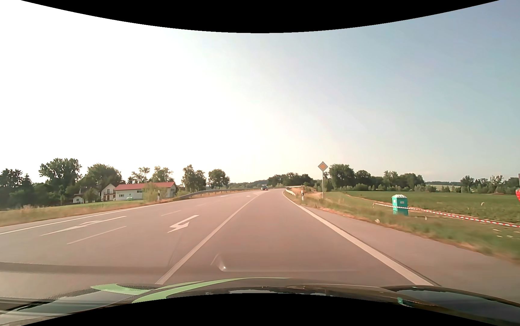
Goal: Follow the waypoints while adhering to traffic rules and regulations
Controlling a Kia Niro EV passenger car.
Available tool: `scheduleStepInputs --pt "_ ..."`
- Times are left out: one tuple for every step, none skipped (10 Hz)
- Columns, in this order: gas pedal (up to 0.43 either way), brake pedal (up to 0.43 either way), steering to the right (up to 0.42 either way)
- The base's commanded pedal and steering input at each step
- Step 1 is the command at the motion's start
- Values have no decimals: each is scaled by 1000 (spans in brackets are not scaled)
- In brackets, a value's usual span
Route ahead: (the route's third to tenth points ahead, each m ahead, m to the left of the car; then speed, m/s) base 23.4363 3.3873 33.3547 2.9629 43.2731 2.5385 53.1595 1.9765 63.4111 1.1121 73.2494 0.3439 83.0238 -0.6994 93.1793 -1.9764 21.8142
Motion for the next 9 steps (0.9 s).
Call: scheduleStepInputs --pt "220 0 10" --pt "220 0 10" --pt "197 0 10" --pt "189 0 10" --pt "177 0 10" --pt "177 0 10" --pt "169 0 9" --pt "169 0 10" --pt "157 0 9"
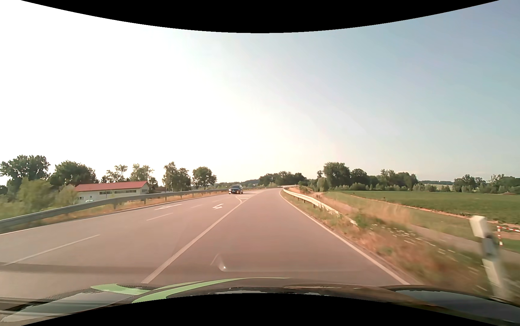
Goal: Follow the waypoints while adhering to traffic rules and regulations
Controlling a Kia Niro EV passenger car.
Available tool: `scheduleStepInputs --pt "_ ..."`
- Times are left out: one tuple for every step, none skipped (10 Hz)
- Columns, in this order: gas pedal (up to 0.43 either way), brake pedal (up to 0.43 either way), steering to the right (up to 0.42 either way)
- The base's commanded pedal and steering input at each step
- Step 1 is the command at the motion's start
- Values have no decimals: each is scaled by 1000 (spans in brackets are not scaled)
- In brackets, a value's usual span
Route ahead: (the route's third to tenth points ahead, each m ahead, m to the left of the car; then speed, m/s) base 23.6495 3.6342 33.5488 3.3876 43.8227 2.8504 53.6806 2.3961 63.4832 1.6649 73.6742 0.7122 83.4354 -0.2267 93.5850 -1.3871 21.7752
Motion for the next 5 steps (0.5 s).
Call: scheduleStepInputs --pt "157 0 9" --pt "150 0 9" --pt "138 0 9" --pt "138 0 8" --pt "138 0 7"
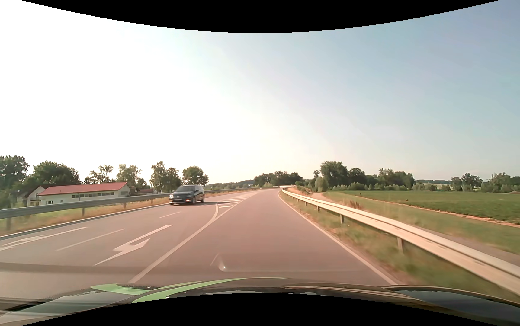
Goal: Follow the waypoints while adhering to traffic rules and regulations
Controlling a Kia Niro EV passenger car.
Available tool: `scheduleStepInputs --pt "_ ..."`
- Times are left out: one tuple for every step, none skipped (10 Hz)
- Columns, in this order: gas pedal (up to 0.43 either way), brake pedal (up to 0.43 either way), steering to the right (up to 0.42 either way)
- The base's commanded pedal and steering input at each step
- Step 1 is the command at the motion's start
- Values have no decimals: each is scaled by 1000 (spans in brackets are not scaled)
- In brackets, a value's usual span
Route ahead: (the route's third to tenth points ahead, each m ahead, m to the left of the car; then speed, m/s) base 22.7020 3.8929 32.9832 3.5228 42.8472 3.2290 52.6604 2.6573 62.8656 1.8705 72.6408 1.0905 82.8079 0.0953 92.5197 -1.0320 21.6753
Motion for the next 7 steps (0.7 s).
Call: scheduleStepInputs --pt "138 0 7" --pt "138 0 7" --pt "138 0 7" --pt "138 0 7" --pt "138 0 7" --pt "138 0 5" --pt "138 0 4"
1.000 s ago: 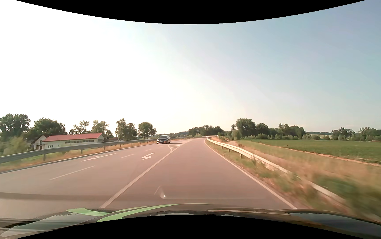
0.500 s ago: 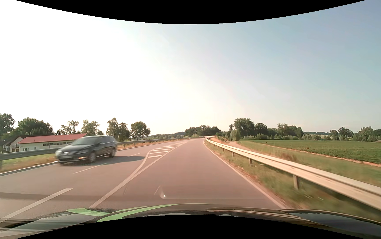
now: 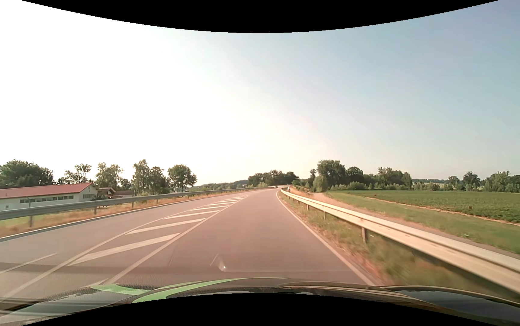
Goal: Follow the waypoints while adhering to traffic rules and regulations
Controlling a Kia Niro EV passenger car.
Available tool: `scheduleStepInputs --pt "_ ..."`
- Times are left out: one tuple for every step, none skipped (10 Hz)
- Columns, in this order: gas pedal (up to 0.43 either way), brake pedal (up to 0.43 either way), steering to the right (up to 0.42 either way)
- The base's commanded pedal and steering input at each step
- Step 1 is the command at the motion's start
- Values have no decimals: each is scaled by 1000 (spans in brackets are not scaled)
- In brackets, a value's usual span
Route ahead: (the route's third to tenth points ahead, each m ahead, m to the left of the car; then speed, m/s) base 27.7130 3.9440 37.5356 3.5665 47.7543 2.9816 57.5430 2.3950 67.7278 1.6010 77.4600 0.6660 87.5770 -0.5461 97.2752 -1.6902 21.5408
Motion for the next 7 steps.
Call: scheduleStepInputs --pt "138 0 4" --pt "138 0 4" --pt "138 0 3" --pt "138 0 1" --pt "138 0 -1" --pt "138 0 -1" --pt "138 0 -1"
